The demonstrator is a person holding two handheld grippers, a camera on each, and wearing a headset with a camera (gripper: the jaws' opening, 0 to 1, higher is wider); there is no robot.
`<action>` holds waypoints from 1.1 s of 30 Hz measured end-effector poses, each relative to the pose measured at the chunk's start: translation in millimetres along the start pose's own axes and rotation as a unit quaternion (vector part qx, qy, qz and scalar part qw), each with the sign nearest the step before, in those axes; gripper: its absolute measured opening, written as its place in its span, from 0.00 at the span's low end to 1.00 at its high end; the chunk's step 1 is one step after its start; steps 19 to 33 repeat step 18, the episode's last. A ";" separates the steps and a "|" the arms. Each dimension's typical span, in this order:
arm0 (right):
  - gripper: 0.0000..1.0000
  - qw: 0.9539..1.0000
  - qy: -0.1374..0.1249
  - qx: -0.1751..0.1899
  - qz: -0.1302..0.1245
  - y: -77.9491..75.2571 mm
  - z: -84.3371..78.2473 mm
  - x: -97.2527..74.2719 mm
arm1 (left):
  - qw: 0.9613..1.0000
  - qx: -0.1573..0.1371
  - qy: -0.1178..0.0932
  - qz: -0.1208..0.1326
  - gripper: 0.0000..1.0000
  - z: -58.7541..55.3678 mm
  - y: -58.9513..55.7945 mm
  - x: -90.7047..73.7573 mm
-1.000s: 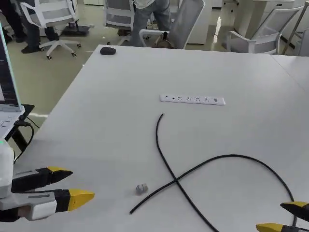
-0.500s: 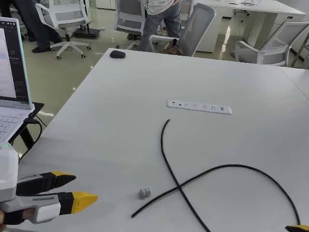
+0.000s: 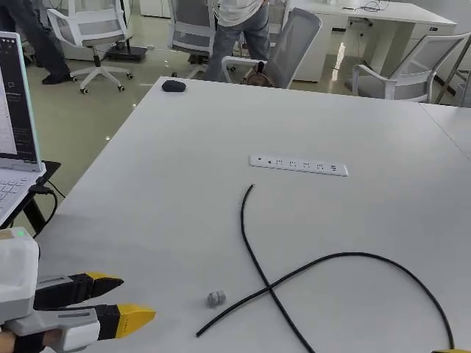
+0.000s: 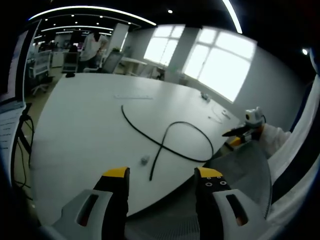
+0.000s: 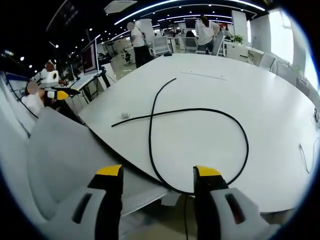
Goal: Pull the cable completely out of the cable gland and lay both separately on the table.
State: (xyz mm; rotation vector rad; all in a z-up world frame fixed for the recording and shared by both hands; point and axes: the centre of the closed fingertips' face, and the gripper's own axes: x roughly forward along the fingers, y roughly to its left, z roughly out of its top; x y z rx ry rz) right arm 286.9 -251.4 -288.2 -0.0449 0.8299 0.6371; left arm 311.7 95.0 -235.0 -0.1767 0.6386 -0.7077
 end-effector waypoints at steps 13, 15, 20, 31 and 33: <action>0.59 1.000 0.011 -0.008 0.008 -6.7 -2.9 8.2 | 1.000 0.004 0.014 -0.002 0.53 -2.9 -1.6 7.4; 0.59 1.000 0.012 -0.009 0.008 -7.3 -3.9 9.2 | 1.000 0.003 0.015 -0.003 0.53 -2.3 -1.0 8.0; 0.59 1.000 0.012 -0.007 0.007 -8.2 -5.1 9.8 | 1.000 0.003 0.017 -0.002 0.53 -2.8 -0.7 8.8; 0.59 1.000 0.012 -0.007 0.007 -8.2 -5.1 9.8 | 1.000 0.003 0.017 -0.002 0.53 -2.8 -0.7 8.8; 0.59 1.000 0.012 -0.007 0.007 -8.2 -5.1 9.8 | 1.000 0.003 0.017 -0.002 0.53 -2.8 -0.7 8.8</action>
